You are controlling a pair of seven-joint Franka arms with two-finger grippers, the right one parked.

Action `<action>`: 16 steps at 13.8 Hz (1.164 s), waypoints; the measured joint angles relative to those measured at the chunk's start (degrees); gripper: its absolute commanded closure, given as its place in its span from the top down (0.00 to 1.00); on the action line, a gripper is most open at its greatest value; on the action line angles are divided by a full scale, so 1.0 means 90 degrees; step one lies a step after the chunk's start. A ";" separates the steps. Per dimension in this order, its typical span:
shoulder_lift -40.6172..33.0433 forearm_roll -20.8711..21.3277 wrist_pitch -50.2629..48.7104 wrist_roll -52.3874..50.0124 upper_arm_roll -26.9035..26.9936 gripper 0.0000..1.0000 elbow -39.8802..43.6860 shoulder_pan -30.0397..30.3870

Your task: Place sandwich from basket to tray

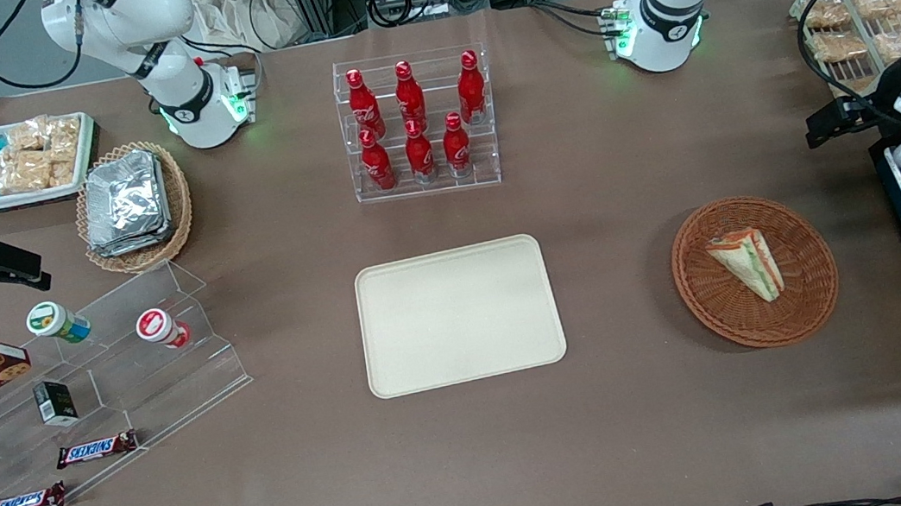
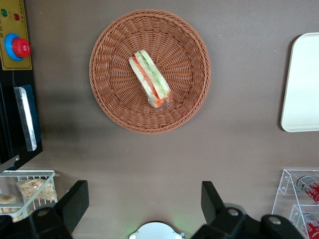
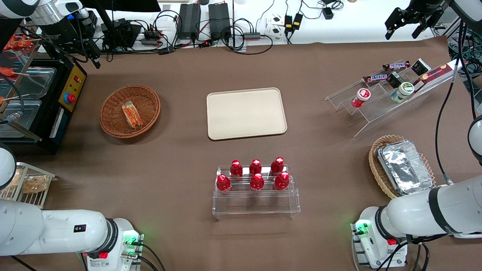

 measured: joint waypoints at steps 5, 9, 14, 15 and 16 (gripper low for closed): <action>0.0002 0.0000 0.0000 0.0000 0.0000 1.00 0.0000 0.0000; 0.0006 0.0000 -0.0001 -0.0002 0.0004 1.00 -0.0003 0.0000; 0.0319 0.0000 0.0252 -0.0005 0.0013 1.00 -0.0051 0.0002; 0.0508 0.0000 0.0346 -0.0005 0.0014 1.00 -0.0077 0.0002; 0.0741 0.0000 0.0471 -0.0012 0.0019 1.00 -0.0105 0.0003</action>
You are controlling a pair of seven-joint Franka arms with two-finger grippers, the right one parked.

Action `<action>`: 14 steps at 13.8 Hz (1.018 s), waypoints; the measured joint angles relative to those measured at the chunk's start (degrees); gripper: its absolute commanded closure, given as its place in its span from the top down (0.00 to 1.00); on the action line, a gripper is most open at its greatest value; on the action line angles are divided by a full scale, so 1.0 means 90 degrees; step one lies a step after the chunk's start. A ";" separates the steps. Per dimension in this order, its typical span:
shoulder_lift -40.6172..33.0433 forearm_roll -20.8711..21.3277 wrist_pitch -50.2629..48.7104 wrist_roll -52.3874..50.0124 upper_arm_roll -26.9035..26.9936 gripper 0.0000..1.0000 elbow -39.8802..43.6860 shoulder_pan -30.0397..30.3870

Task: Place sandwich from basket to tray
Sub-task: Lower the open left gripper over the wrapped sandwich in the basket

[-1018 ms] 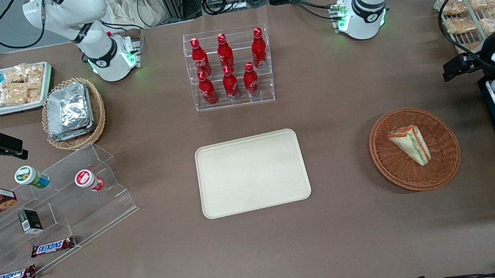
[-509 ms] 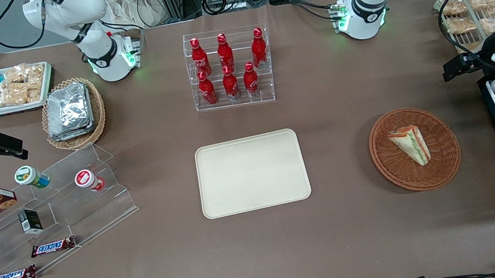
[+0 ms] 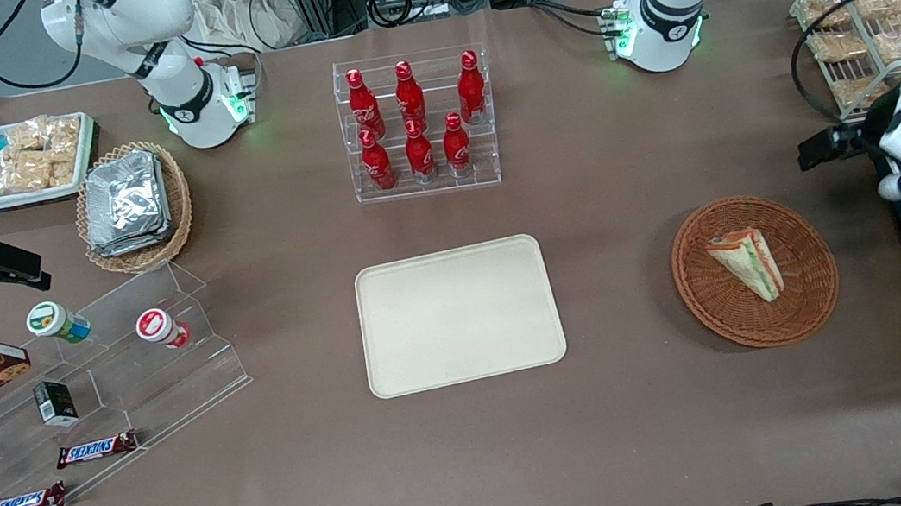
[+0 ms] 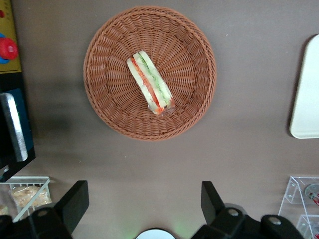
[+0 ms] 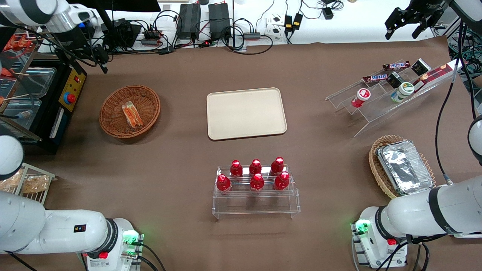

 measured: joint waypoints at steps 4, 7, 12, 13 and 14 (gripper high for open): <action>0.1158 0.0000 0.0704 -0.0353 0.0028 0.98 -0.0047 0.0046; 0.1739 -0.0026 0.1078 -0.1064 0.0043 0.95 -0.0034 0.0211; 0.2380 -0.0509 0.1577 -0.2211 0.0038 0.98 -0.0017 0.0335; 0.2522 -0.0532 0.1667 -0.2279 0.0033 0.98 -0.0015 0.0334; 0.2651 -0.0549 0.1743 -0.2304 0.0033 0.98 -0.0014 0.0334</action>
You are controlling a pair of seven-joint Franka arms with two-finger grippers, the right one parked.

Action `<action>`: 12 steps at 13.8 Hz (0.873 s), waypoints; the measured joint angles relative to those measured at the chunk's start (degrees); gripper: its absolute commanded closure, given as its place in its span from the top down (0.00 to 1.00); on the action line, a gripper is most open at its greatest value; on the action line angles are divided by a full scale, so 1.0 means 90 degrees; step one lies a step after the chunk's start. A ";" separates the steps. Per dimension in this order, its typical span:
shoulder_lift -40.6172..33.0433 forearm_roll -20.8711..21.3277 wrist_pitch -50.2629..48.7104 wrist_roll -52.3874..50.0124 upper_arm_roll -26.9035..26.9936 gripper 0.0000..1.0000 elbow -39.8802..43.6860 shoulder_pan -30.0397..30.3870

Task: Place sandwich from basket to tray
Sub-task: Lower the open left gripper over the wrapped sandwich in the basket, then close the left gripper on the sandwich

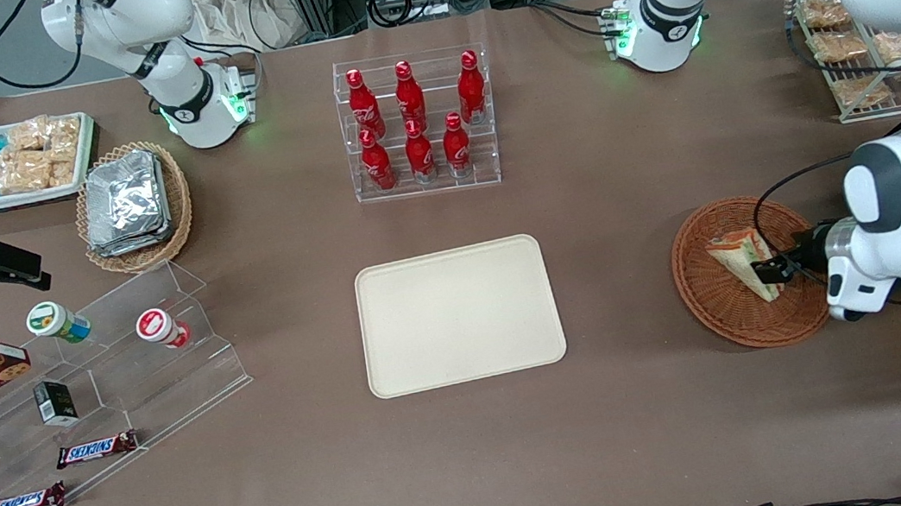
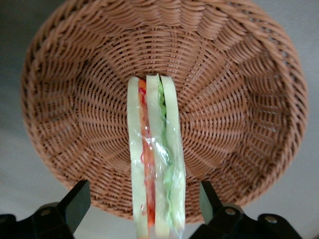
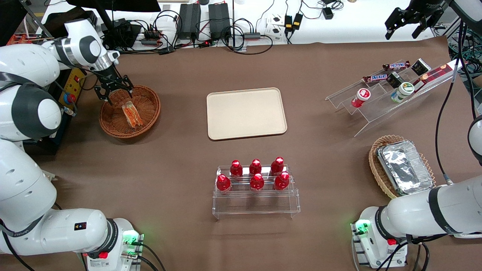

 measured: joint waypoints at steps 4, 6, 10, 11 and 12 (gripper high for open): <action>0.0331 -0.0030 0.0198 -0.0035 0.0000 0.99 0.0007 0.0001; 0.0493 -0.0038 0.0255 -0.0036 -0.0002 0.99 0.0007 -0.0002; 0.0609 -0.0042 0.0268 -0.0039 -0.0011 0.64 0.0007 -0.0005; 0.0610 -0.0042 0.0268 -0.0039 -0.0012 0.39 0.0007 -0.0005; 0.0610 -0.0042 0.0268 -0.0040 -0.0014 0.27 0.0007 -0.0006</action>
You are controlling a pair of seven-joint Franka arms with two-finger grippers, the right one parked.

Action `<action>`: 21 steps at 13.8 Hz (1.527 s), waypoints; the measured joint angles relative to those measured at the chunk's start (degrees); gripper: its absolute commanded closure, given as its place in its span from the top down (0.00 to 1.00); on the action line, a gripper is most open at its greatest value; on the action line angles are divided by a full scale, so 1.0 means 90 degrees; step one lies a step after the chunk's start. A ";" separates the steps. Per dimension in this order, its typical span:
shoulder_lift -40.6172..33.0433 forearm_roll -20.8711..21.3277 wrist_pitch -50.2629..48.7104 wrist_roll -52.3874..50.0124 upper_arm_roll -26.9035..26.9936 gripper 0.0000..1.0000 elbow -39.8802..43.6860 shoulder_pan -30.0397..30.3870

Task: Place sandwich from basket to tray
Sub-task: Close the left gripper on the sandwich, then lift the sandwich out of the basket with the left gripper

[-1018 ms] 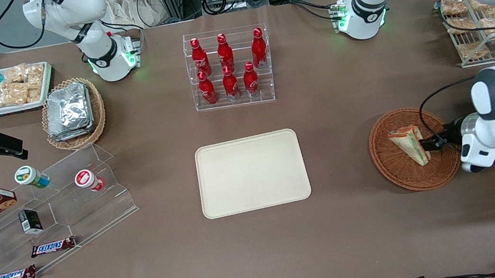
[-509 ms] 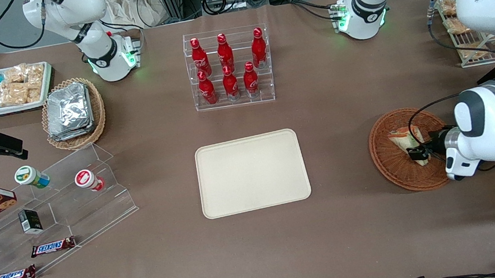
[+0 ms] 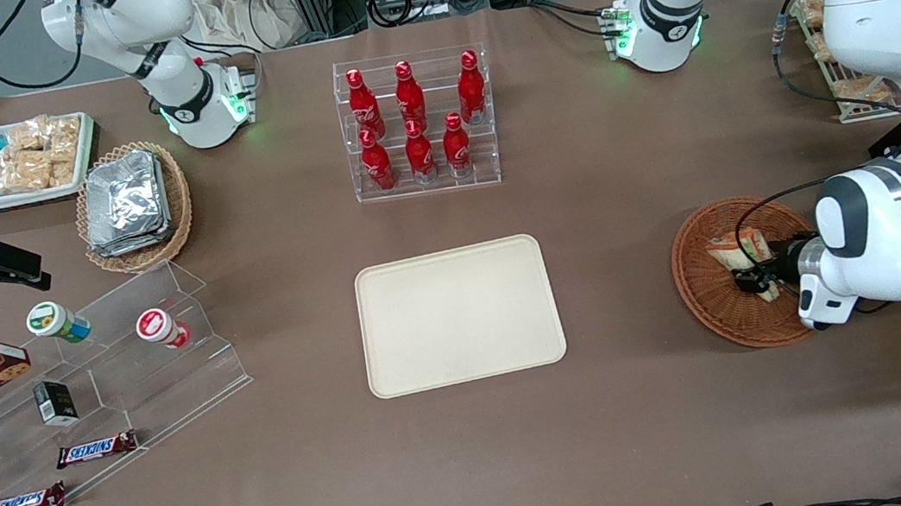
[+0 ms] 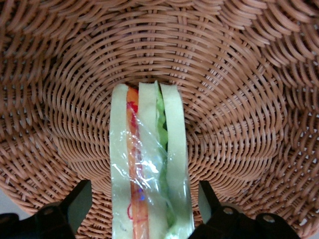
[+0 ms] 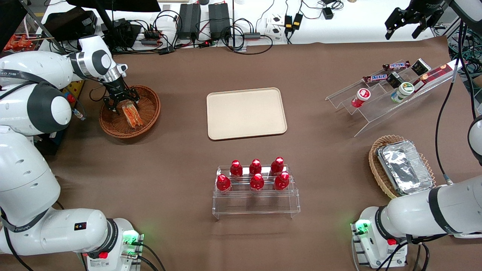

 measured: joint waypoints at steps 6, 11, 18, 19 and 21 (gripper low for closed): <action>-0.0031 -0.0098 -0.0053 -0.0006 -0.0035 0.12 0.0053 -0.0024; -0.0741 -0.0118 -0.0889 0.0016 -0.0214 0.16 0.0333 -0.0090; -0.1673 -0.0114 -0.1052 0.0537 -0.1375 0.16 0.0482 -0.0157; -0.1660 -0.0113 -0.1052 0.0597 -0.1573 0.16 0.0493 -0.0173; -0.1566 -0.0113 -0.1048 0.0650 -0.1955 0.16 0.0497 -0.0200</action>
